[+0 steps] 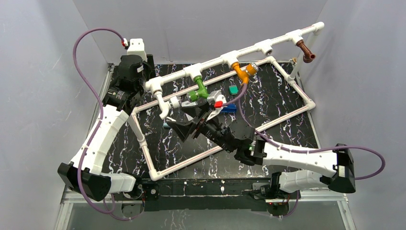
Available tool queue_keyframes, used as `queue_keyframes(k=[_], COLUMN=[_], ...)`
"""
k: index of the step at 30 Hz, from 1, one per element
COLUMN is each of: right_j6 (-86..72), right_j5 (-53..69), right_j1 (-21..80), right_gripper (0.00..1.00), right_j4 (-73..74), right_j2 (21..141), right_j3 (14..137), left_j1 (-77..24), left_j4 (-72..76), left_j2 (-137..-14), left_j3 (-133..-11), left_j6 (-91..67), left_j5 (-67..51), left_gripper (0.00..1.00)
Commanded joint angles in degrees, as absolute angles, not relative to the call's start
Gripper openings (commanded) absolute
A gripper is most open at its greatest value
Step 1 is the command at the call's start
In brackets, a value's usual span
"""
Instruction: Install the water faucets
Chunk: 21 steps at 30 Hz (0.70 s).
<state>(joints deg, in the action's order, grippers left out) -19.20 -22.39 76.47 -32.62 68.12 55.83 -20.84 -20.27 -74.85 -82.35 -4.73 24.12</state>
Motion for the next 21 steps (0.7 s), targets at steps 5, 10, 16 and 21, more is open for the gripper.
queue_keyframes(k=[5, 10, 16, 21], right_j6=[18.9, 35.28, 56.74, 73.77], right_j5=[-4.42, -1.77, -1.44, -4.64], right_j1=[76.29, 76.29, 76.33, 77.17], right_gripper=[0.87, 0.87, 0.86, 0.86], right_j4=[-17.51, -10.87, -12.04, -13.87], right_j2=[63.81, 65.69, 67.27, 70.44], right_j3=[63.67, 67.3, 67.32, 67.65], left_j1=[-23.38, -23.44, -23.47, -23.47], left_j4=[-35.89, -35.81, -35.78, -35.79], left_j2=[-79.93, -80.32, -80.41, -80.34], left_j3=[-77.79, -77.87, -77.85, -77.78], left_j6=[-4.75, -4.75, -4.66, -4.57], left_j5=[20.0, 19.8, 19.79, 19.86], left_gripper=[0.56, 0.56, 0.56, 0.56])
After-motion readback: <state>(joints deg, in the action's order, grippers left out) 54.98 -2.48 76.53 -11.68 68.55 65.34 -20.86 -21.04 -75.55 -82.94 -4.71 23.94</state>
